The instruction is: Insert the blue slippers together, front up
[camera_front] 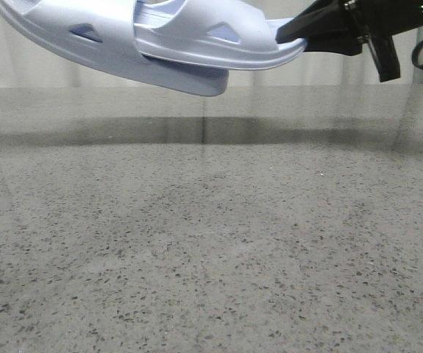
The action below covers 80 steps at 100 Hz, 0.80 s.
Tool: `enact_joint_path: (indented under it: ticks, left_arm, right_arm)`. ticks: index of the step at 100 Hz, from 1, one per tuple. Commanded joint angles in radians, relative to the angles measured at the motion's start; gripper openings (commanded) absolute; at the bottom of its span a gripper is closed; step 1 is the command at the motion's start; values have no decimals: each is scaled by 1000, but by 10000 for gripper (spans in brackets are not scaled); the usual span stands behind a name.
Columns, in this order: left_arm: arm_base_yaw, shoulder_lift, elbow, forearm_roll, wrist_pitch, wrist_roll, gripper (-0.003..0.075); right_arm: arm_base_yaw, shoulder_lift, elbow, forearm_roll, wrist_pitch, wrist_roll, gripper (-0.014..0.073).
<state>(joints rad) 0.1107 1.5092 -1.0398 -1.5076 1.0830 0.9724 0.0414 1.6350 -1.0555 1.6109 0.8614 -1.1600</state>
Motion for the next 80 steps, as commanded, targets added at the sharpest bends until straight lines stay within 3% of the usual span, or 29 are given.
enact_joint_path:
  ticks: [1, 20, 47, 80]
  left_arm:
    - [-22, -38, -30, -86, 185, -2, 15]
    - [-15, -38, -30, -75, 185, -2, 15]
    - [7, -38, -30, -19, 185, -2, 15]
    - [63, -38, -30, -21, 185, -2, 15]
  right_arm:
    - [41, -29, -58, 50, 172, -26, -102]
    - [21, -25, -65, 25, 188, -24, -81]
    - [-85, -25, -65, -65, 286, 37, 111]
    - [-257, -76, -65, -175, 355, 71, 114]
